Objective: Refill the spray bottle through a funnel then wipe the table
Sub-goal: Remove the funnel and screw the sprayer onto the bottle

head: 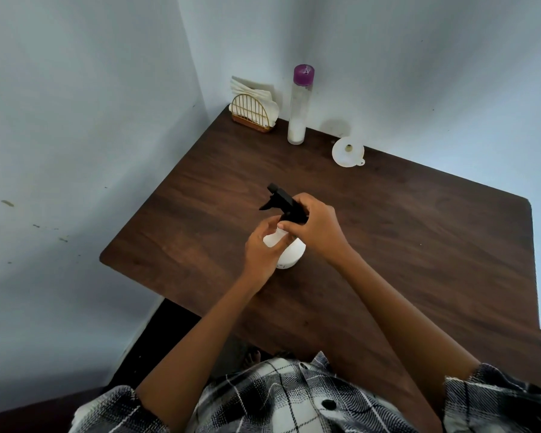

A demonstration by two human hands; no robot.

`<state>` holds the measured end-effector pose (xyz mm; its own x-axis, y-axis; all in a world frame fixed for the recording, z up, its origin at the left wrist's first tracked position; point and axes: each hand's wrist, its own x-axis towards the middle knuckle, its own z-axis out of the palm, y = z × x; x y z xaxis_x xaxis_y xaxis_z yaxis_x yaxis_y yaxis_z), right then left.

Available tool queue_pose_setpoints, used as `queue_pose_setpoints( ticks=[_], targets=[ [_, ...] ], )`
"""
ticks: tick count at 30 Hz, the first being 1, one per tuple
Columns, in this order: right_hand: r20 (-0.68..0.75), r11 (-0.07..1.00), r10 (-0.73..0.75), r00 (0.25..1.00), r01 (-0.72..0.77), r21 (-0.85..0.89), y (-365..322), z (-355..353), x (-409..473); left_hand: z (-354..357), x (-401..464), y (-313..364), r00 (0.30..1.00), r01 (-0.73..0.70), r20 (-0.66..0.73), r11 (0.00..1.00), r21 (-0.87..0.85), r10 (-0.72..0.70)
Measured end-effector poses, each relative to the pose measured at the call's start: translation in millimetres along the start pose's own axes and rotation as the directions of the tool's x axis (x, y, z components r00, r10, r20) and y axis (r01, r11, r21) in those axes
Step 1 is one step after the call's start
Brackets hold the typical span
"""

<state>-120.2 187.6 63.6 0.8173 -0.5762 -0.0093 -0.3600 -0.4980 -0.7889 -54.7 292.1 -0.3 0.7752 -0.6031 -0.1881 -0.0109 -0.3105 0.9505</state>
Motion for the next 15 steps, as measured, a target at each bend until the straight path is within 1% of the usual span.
queue_pose_setpoints(
  ticks=[4,7,12,15],
  targets=[
    [0.034,0.988,-0.066,0.997,0.070,-0.137,-0.3,6.8,-1.1,3.8,-0.1,-0.7,0.999,-0.020,-0.041,1.000,-0.009,0.019],
    [0.016,0.974,-0.077,0.997,0.078,-0.212,-2.0,9.5,1.0,5.3,-2.1,-1.5,0.999,-0.028,-0.047,0.999,-0.021,0.027],
    [-0.049,0.972,-0.041,0.998,0.029,-0.231,-3.1,13.4,3.0,9.0,-5.8,-2.9,0.996,-0.049,-0.071,0.997,-0.062,0.045],
    [-0.013,0.979,-0.039,0.999,0.036,-0.202,-4.8,11.6,2.4,11.4,-8.2,-0.3,0.994,-0.067,-0.089,0.997,-0.050,0.062]
  ],
)
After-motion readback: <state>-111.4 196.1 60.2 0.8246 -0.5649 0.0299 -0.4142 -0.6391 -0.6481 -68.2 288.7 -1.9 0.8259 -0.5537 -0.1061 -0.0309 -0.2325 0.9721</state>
